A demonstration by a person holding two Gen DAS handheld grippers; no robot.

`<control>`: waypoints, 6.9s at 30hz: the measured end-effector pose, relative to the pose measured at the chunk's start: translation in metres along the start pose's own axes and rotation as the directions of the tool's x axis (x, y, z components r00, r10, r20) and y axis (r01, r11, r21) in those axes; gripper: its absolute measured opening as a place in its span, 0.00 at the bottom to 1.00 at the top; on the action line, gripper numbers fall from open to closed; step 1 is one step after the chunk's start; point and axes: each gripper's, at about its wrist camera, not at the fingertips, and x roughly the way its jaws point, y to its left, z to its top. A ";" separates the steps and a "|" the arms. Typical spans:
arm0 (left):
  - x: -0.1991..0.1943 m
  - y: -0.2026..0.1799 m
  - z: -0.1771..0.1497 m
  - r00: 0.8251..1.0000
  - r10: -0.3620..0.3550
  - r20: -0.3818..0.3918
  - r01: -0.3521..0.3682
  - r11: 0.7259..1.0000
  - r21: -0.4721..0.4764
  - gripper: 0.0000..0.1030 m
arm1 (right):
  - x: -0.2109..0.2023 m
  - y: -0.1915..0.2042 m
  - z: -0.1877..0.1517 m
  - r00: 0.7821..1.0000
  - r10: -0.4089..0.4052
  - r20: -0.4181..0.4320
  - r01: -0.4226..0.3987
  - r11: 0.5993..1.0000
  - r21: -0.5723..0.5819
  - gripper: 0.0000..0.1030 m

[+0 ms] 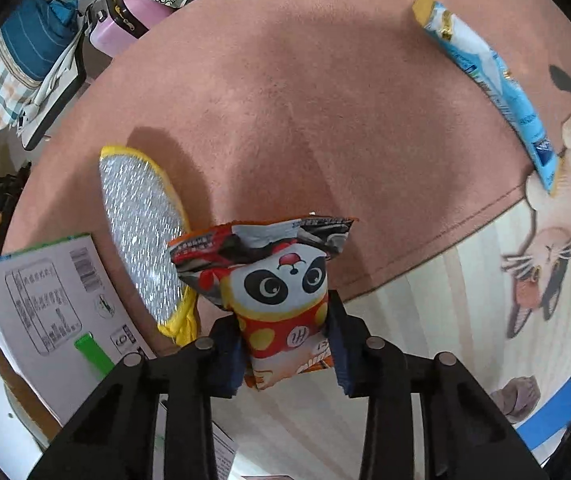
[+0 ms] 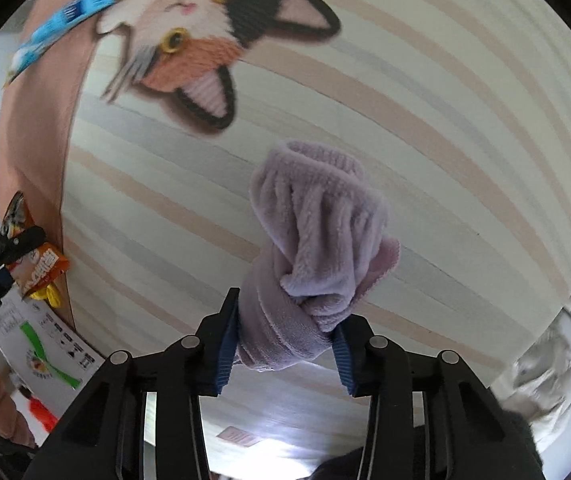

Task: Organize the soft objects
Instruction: 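Lower both items into the box and open both tools, then lift both tools and turn toward the silver-yellow sponge, then grasp the blue tube pack with right tool while left approaches the sponge, then grasp the silver-yellow sponge with the left tool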

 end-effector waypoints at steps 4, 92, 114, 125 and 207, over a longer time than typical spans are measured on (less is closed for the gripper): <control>-0.019 0.008 -0.022 0.998 -0.040 0.051 0.040 0.999 -0.011 0.29 | -0.015 0.023 -0.019 0.998 -0.008 0.058 0.014 0.994 -0.111 0.42; -0.143 0.294 -0.369 0.928 0.036 0.371 0.172 0.843 -0.510 0.96 | -0.126 0.244 -0.324 0.949 0.127 0.289 0.207 0.439 -0.874 1.00; -0.159 0.119 -0.099 0.963 -0.015 0.267 0.042 0.995 -0.093 0.96 | -0.204 0.115 -0.029 0.907 0.025 0.420 0.243 0.784 -0.571 1.00; -0.048 0.086 0.017 0.998 0.055 -0.043 -0.056 0.998 -0.025 0.96 | -0.145 0.132 0.112 0.928 -0.119 0.353 0.311 0.768 -0.560 1.00; -0.138 0.195 -0.159 0.890 -0.363 0.278 0.443 0.833 -0.331 0.25 | -0.133 0.199 -0.142 0.969 0.128 0.211 0.077 0.655 -0.751 0.18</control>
